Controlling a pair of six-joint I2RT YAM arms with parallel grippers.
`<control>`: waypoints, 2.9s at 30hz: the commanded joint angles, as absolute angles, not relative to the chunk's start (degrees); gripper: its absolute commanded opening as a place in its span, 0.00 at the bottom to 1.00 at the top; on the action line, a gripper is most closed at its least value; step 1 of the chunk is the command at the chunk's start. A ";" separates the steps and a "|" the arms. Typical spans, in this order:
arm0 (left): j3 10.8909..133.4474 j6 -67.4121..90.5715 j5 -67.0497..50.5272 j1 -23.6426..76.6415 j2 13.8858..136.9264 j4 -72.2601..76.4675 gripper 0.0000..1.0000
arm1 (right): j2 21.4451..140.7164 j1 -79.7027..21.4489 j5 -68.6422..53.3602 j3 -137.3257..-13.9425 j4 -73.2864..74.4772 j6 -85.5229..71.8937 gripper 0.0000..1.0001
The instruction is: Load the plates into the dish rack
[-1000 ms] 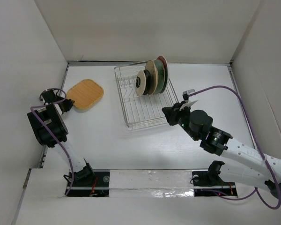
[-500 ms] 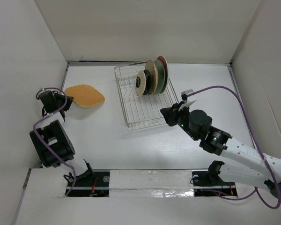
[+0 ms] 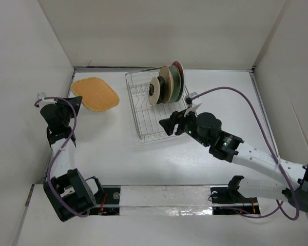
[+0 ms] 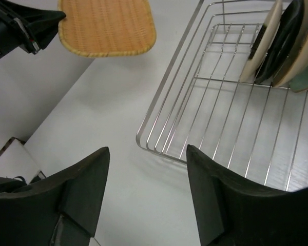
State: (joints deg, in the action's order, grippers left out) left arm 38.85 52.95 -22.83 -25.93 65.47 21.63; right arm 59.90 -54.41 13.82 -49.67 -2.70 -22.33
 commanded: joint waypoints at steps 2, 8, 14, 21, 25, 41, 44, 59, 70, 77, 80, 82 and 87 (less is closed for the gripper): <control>36.92 63.95 -33.21 -22.59 60.56 36.44 0.00 | 63.36 -54.58 10.81 -55.89 -7.73 -21.89 0.69; 37.44 64.60 -39.98 -16.79 54.41 37.63 0.00 | 69.51 -48.17 5.29 -62.56 -10.37 -22.50 0.83; 37.27 64.25 -44.64 -13.37 48.78 38.40 0.00 | 77.94 -41.14 -2.45 -68.37 -8.53 -23.12 0.95; 33.58 67.94 -50.35 -11.08 47.20 46.84 0.00 | 83.84 -37.71 -13.43 -69.44 -12.03 -25.75 0.98; 32.17 69.69 -52.82 -9.93 49.04 50.61 0.00 | 85.69 -37.71 -22.29 -68.29 -17.21 -26.63 0.95; 32.17 64.61 -53.88 -9.40 49.22 46.07 0.00 | 87.81 -37.18 -40.52 -63.55 -28.22 -28.31 0.00; 33.66 60.75 -51.77 -9.40 49.04 38.80 0.03 | 85.70 -36.56 -38.42 -63.72 -25.94 -27.60 0.00; 45.70 37.36 -37.27 -9.40 45.88 12.49 0.66 | 84.02 -30.32 -18.66 -75.57 -13.20 -23.92 0.00; 50.97 24.73 -23.34 13.41 44.30 1.95 0.39 | 97.09 -39.28 24.76 -98.51 3.42 -7.83 0.00; 45.98 20.49 -18.02 15.29 37.45 0.09 0.35 | 106.77 -42.18 37.60 -108.97 6.33 -0.80 0.00; 44.48 18.90 -16.97 15.29 36.48 -1.83 0.35 | 109.68 -42.71 40.77 -113.19 7.29 2.10 0.00; 44.74 18.11 -15.57 15.29 36.12 -2.81 0.35 | 111.97 -43.24 41.74 -115.30 7.73 2.81 0.00; 44.74 17.58 -13.97 15.29 34.45 -3.25 0.37 | 115.49 -43.77 43.15 -117.07 7.91 3.34 0.00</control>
State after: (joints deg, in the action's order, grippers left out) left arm 45.32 19.44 -15.86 15.29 35.64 -3.99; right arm 116.36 -43.24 37.91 -112.12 11.90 0.84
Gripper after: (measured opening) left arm 0.364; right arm 0.188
